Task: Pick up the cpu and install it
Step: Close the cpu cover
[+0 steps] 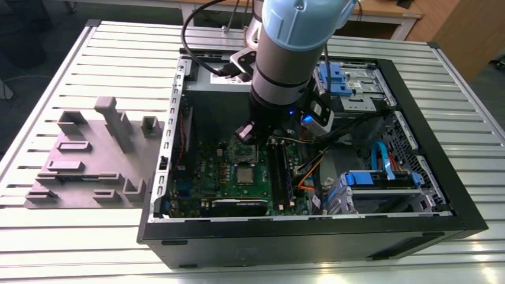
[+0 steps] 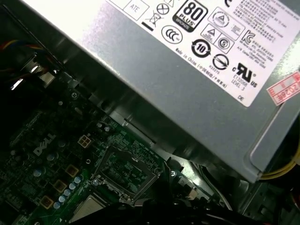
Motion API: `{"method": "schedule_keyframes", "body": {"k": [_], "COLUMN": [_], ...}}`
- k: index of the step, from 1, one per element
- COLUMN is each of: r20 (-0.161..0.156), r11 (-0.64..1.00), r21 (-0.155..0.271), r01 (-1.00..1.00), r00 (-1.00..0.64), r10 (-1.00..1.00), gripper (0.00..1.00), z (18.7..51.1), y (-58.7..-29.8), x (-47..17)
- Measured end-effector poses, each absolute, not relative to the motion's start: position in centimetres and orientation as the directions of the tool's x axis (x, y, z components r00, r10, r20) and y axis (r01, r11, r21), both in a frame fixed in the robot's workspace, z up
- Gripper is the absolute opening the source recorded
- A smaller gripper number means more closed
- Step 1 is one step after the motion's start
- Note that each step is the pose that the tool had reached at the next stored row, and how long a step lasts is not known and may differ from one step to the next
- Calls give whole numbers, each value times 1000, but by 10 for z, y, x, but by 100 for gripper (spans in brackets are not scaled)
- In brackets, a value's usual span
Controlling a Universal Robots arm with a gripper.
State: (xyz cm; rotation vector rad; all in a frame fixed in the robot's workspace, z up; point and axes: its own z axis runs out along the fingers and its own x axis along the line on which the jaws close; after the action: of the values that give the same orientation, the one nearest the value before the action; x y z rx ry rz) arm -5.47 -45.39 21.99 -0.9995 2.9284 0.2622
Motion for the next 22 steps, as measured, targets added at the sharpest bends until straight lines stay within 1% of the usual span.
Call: {"method": "schedule_keyframes", "body": {"k": [22], "r20": [-83], "r11": [777], "r21": [151], "r01": [-610], "r00": [-792], "r10": [-605], "gripper": [10], "z": [226], "y": [-465], "x": [-54]}}
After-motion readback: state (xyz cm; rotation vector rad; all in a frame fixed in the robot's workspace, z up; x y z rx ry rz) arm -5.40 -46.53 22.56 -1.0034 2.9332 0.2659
